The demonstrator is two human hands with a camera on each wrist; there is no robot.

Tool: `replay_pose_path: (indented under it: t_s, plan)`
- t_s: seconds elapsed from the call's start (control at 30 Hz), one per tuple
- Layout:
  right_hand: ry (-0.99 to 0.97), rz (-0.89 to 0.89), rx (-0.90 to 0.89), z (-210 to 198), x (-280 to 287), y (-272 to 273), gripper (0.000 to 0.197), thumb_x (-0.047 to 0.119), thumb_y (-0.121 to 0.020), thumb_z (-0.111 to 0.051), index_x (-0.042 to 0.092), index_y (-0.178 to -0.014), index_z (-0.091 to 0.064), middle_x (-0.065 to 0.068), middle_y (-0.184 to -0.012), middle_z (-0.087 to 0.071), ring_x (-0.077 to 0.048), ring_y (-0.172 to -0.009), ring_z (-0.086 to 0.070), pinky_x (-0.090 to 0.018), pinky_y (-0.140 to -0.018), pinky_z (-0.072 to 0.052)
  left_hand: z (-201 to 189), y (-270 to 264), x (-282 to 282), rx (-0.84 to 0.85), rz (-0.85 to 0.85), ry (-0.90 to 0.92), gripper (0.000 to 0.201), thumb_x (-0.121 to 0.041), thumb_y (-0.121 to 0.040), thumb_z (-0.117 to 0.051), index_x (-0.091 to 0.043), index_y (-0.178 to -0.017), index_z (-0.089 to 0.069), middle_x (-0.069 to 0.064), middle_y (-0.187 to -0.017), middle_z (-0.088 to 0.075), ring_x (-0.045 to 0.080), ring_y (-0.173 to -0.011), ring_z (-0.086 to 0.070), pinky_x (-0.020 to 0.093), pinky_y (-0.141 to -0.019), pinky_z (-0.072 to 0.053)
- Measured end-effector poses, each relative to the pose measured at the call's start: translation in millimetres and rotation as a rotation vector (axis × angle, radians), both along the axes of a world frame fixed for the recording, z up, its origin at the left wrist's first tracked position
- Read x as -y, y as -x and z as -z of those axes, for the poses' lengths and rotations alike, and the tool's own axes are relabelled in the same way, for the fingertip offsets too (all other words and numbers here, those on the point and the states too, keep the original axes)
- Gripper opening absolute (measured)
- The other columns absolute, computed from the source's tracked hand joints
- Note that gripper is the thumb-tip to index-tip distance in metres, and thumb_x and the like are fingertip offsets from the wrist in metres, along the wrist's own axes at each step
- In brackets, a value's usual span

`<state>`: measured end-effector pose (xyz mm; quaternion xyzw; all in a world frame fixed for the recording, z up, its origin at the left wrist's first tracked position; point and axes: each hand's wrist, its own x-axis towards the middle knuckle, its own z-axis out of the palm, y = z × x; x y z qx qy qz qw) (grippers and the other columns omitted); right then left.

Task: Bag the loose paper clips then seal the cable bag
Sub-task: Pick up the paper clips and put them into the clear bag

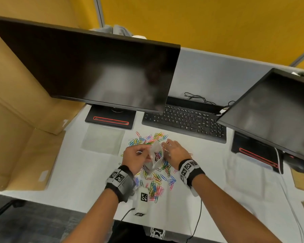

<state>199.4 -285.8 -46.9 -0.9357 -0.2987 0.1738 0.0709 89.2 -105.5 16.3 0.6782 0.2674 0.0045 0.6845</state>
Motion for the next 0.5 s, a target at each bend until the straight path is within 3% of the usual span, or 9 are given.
replay_pose_path:
  t_s: [0.07, 0.13, 0.23, 0.4, 0.5]
  plan:
    - [-0.035, 0.003, 0.081, 0.0, 2.3, 2.7, 0.039, 0.016, -0.092, -0.053, 0.020, -0.131, -0.052, -0.006, -0.129, -0.053, -0.028, -0.118, -0.051, -0.040, -0.091, -0.051, 3.5, -2.5, -1.3, -0.010, 0.005, -0.034, 0.018, -0.007, -0.091, -0.066, -0.020, -0.094, -0.079, 0.004, -0.100, -0.075, 0.024, -0.088, -0.073, 0.043, -0.074, -0.063]
    - [-0.011, -0.004, 0.125, 4.5, 8.4, 2.9, 0.037, 0.003, -0.088, -0.057, 0.015, -0.122, -0.061, -0.007, -0.114, -0.060, -0.027, -0.104, -0.058, -0.034, -0.086, -0.051, 2.9, -3.7, -0.8, -0.010, 0.013, -0.046, 0.019, -0.008, -0.090, -0.066, -0.021, -0.093, -0.079, 0.003, -0.101, -0.075, 0.025, -0.091, -0.072, 0.044, -0.074, -0.063]
    - [-0.056, 0.093, 0.109, 4.4, 18.1, -1.5, 0.025, 0.004, -0.088, -0.057, 0.012, -0.107, -0.072, -0.006, -0.100, -0.066, -0.023, -0.091, -0.064, -0.027, -0.082, -0.052, -0.9, -5.9, 3.2, -0.013, 0.014, -0.042, 0.019, -0.005, -0.091, -0.066, -0.019, -0.094, -0.079, 0.008, -0.101, -0.074, 0.026, -0.086, -0.072, 0.043, -0.073, -0.063]
    - [-0.485, 0.703, -0.173, -16.3, 45.2, -10.2, 0.007, 0.016, -0.080, -0.074, 0.014, -0.084, -0.079, -0.002, -0.085, -0.076, -0.012, -0.076, -0.069, -0.017, -0.075, -0.052, -2.7, -9.2, 9.2, -0.032, 0.039, -0.072, 0.015, -0.008, -0.090, -0.068, -0.013, -0.100, -0.078, 0.006, -0.102, -0.074, 0.024, -0.089, -0.072, 0.042, -0.072, -0.063]
    - [-0.875, 1.005, -0.519, -27.4, 60.7, -0.7, 0.014, 0.006, -0.078, -0.076, 0.004, -0.092, -0.075, -0.012, -0.096, -0.074, -0.010, -0.076, -0.071, -0.016, -0.069, -0.056, -4.4, -14.5, 17.7, -0.043, 0.061, -0.103, 0.015, -0.008, -0.090, -0.068, -0.012, -0.101, -0.077, 0.002, -0.101, -0.073, 0.020, -0.088, -0.070, 0.037, -0.071, -0.063]
